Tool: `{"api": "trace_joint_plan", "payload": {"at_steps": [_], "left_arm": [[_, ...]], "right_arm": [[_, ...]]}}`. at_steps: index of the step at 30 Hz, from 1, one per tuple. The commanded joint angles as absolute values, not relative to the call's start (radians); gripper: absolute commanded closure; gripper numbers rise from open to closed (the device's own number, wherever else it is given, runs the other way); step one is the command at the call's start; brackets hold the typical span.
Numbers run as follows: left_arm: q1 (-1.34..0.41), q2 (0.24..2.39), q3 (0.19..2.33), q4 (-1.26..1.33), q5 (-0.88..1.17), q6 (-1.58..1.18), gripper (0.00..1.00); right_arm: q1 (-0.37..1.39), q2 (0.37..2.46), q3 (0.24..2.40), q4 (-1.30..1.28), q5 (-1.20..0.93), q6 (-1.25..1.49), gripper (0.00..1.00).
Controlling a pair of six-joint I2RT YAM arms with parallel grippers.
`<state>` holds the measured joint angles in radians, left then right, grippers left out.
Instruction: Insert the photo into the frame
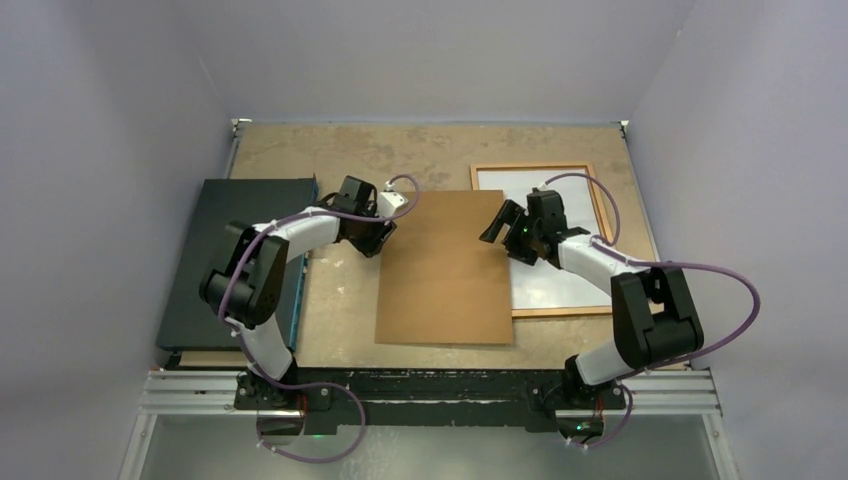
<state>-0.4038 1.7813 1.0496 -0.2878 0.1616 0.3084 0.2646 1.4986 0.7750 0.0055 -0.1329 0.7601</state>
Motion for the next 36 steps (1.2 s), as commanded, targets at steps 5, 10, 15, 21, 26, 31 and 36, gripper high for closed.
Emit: {"api": "trace_joint_plan", "payload": {"at_steps": [5,10,15,21,26,31,36], "left_arm": [[-0.379,1.753,0.971,-0.365,0.230,0.321,0.57],[-0.381,1.762,0.944,-0.346,0.239,0.315,0.58],[-0.396,1.791,0.930,-0.310,0.268,0.286,0.60],[-0.425,1.845,0.951,-0.287,0.310,0.243,0.63],[-0.434,1.861,0.963,-0.288,0.325,0.230,0.64],[-0.435,1.860,0.966,-0.290,0.321,0.233,0.64],[-0.435,1.849,0.971,-0.297,0.314,0.237,0.65]], "right_arm": [[0.253,1.498,0.727,0.035,-0.153,0.715,0.11],[0.247,1.488,0.705,0.074,-0.203,0.718,0.12],[0.247,1.434,0.698,0.115,-0.277,0.728,0.15],[0.247,1.358,0.706,0.182,-0.419,0.762,0.18],[0.247,1.304,0.695,0.314,-0.586,0.836,0.20],[0.248,1.278,0.708,0.383,-0.657,0.854,0.22],[0.247,1.290,0.727,0.284,-0.639,0.792,0.35]]}}
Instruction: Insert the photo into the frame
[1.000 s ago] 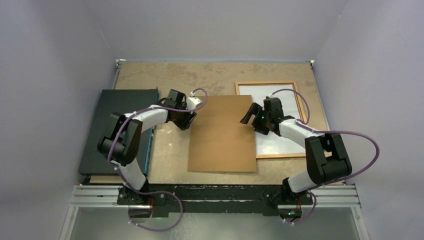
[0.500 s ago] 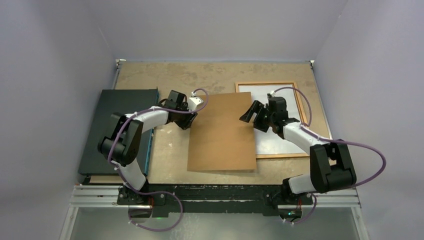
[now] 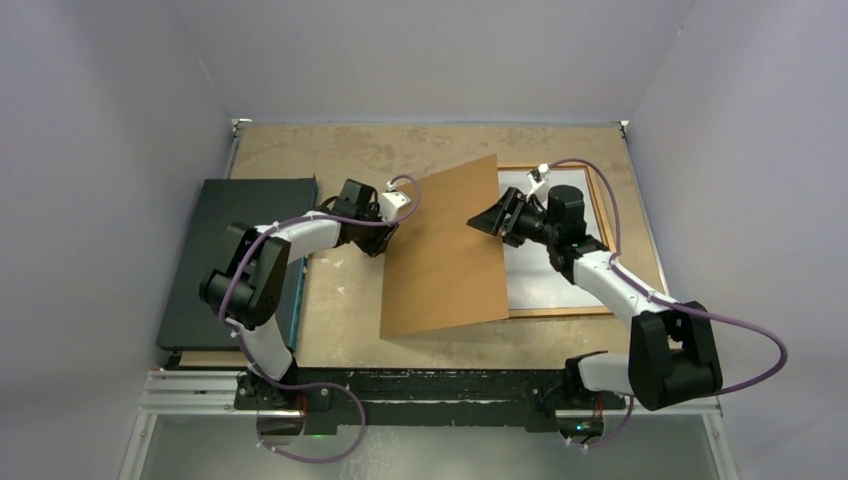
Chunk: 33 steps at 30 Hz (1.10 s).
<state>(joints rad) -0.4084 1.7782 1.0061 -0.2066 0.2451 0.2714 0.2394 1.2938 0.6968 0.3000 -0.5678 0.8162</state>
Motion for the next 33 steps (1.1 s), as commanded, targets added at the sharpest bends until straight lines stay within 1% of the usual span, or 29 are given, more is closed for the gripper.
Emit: {"api": "trace_joint_plan", "payload": {"at_steps": [1,4,5,6,8,9,12,17,19,22,25,29,33], "left_arm": [[-0.434,1.846,0.970,-0.299,0.311,0.238,0.65],[-0.434,1.835,0.972,-0.302,0.303,0.243,0.65],[-0.434,1.831,0.973,-0.306,0.302,0.244,0.65],[-0.434,1.826,0.981,-0.313,0.300,0.245,0.65],[-0.431,1.810,1.000,-0.332,0.299,0.240,0.63],[-0.430,1.799,1.015,-0.343,0.300,0.236,0.61],[-0.422,1.762,1.081,-0.377,0.299,0.210,0.55],[-0.366,1.717,1.201,-0.426,0.334,0.149,0.49],[-0.349,1.716,1.249,-0.450,0.342,0.130,0.40],[-0.349,1.726,1.299,-0.466,0.380,0.116,0.38],[-0.359,1.745,1.300,-0.411,0.438,0.067,0.38],[-0.418,1.824,1.336,-0.361,0.466,0.010,0.35],[-0.492,1.922,1.395,-0.289,0.472,-0.076,0.35]], "right_arm": [[0.248,1.291,0.728,0.273,-0.630,0.783,0.37],[0.247,1.293,0.738,0.245,-0.620,0.763,0.45],[0.247,1.293,0.751,0.228,-0.613,0.754,0.51],[0.247,1.294,0.761,0.211,-0.607,0.745,0.63],[0.247,1.296,0.788,0.189,-0.593,0.735,0.92],[0.247,1.300,0.809,0.179,-0.585,0.732,1.00],[0.247,1.304,0.878,0.159,-0.560,0.735,1.00],[0.219,1.282,1.026,0.132,-0.455,0.750,1.00],[0.174,1.277,1.087,0.106,-0.422,0.768,1.00],[0.085,1.245,1.115,0.094,-0.386,0.821,1.00],[-0.003,1.187,1.116,0.084,-0.325,0.864,1.00],[-0.125,1.122,1.138,0.003,-0.189,0.886,1.00],[-0.191,1.058,1.159,-0.046,-0.086,0.896,1.00]]}}
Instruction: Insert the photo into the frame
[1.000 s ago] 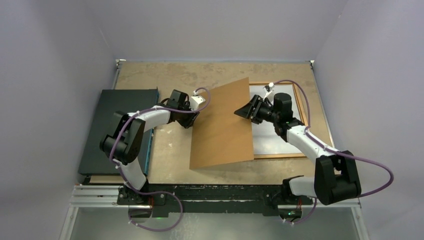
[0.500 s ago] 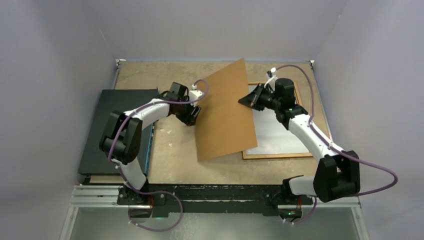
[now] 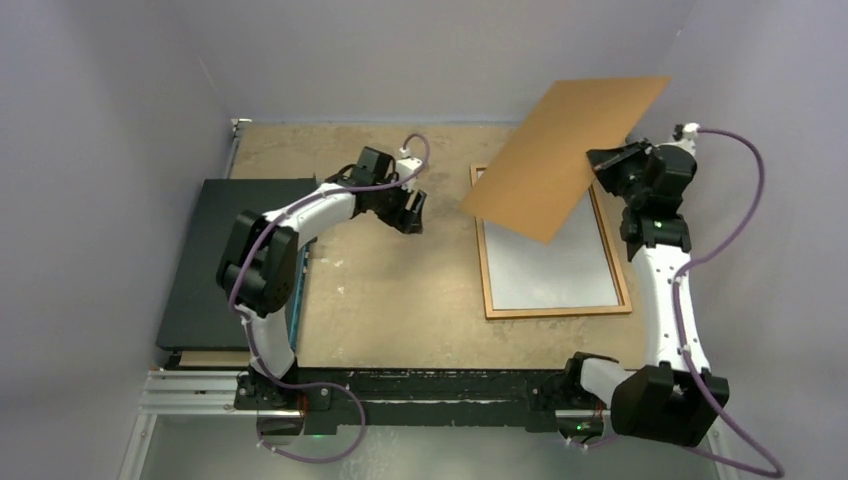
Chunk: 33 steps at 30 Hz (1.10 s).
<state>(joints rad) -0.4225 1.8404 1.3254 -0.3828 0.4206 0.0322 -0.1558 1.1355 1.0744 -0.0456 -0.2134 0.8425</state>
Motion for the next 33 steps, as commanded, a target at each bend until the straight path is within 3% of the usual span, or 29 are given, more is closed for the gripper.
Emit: {"api": "trace_joint_plan", "payload": {"at_steps": [1,6,14,33], "left_arm": [[-0.511,1.944,1.413,-0.264,0.471,-0.101,0.36],[-0.601,2.083,1.549,-0.197,0.470,-0.214,0.41],[-0.673,2.238,1.705,-0.139,0.459,-0.320,0.41],[-0.712,2.304,1.680,-0.100,0.315,-0.344,0.43]], "right_arm": [[-0.201,1.044,1.163,-0.055,-0.056,0.901,1.00],[-0.219,0.973,1.148,-0.063,0.065,0.934,1.00],[-0.222,0.931,1.134,-0.070,0.112,0.938,1.00],[-0.227,0.902,1.129,-0.103,0.218,0.934,1.00]]}}
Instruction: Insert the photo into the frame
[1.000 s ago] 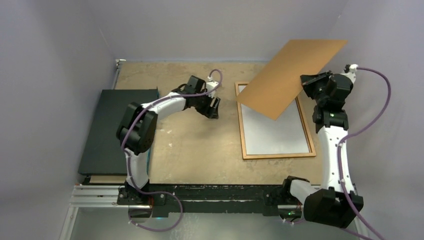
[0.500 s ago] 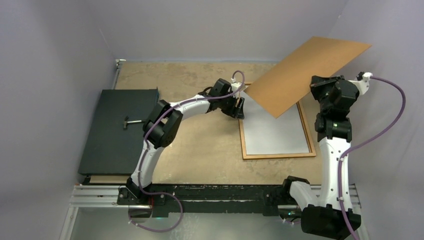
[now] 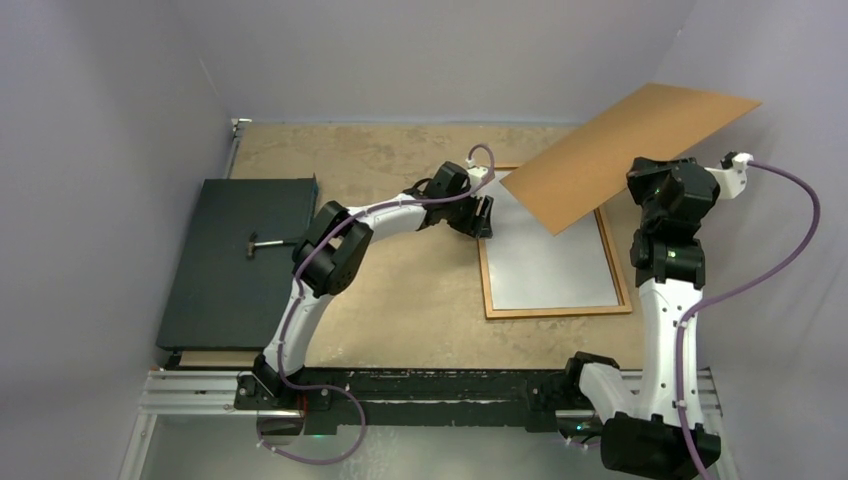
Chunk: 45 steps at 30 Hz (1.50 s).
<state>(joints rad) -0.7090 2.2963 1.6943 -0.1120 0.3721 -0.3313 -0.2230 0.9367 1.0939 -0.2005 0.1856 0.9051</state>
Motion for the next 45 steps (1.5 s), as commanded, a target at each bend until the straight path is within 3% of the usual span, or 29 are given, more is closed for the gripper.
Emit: {"api": "trace_joint_plan", "payload": {"at_steps": [1,24,30,45], "left_arm": [[-0.712,2.297,1.669,-0.095,0.310,-0.343,0.43],[-0.710,2.245,1.538,-0.139,0.099,-0.236,0.60],[-0.671,2.205,1.505,-0.157,0.065,-0.193,0.69],[-0.469,1.996,1.262,-0.154,0.082,-0.110,0.71]], "right_arm": [[-0.227,0.902,1.128,-0.103,0.217,0.934,1.00],[-0.231,0.886,1.128,-0.104,0.252,0.938,1.00],[-0.232,0.888,1.124,-0.102,0.228,0.940,1.00],[-0.230,0.959,1.065,0.027,0.008,0.928,1.00]]}}
